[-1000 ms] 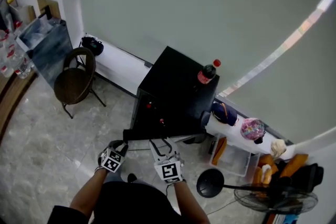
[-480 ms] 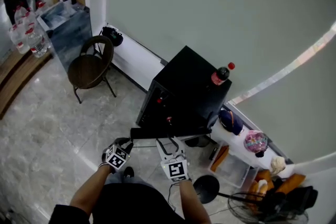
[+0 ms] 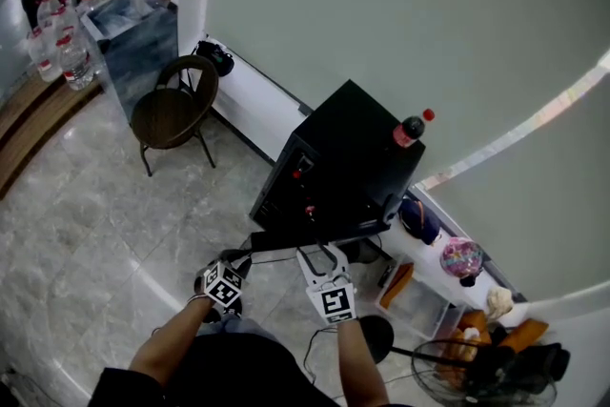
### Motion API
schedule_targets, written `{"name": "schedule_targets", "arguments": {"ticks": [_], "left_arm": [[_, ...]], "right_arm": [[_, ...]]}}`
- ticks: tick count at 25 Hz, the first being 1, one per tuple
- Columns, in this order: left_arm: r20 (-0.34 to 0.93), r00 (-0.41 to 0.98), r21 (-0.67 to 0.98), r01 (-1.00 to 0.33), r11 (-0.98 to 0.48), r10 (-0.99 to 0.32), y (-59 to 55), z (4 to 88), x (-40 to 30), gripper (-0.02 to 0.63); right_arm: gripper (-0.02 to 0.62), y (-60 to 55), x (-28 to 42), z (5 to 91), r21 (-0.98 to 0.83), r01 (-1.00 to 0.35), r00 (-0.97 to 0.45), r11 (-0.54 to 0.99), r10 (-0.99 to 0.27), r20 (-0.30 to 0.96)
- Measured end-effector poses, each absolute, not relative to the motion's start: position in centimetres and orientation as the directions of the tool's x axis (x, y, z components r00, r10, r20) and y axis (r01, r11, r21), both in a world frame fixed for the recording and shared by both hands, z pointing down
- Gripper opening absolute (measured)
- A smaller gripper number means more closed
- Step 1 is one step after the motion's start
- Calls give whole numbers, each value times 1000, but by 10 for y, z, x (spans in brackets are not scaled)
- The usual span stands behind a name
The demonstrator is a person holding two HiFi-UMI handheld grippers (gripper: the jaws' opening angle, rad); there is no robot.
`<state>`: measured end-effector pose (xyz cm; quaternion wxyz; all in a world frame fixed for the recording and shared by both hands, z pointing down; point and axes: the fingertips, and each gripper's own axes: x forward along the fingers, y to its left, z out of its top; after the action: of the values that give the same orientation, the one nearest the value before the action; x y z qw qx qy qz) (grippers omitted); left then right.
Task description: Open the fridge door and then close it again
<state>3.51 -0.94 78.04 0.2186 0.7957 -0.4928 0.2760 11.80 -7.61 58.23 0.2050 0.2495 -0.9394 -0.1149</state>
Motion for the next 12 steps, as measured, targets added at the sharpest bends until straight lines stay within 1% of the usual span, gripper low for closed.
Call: {"name": "schedule_targets", "arguments": {"ticks": [7, 12], "left_arm": [[643, 364, 80, -907, -413, -674, 14, 780, 58, 61], [648, 355, 77, -911, -405, -674, 29, 780, 71, 58]], "right_arm": [[155, -58, 133, 584, 358, -408, -785, 840, -523, 333], [137, -47, 142, 586, 373, -376, -787, 848, -505, 355]]}}
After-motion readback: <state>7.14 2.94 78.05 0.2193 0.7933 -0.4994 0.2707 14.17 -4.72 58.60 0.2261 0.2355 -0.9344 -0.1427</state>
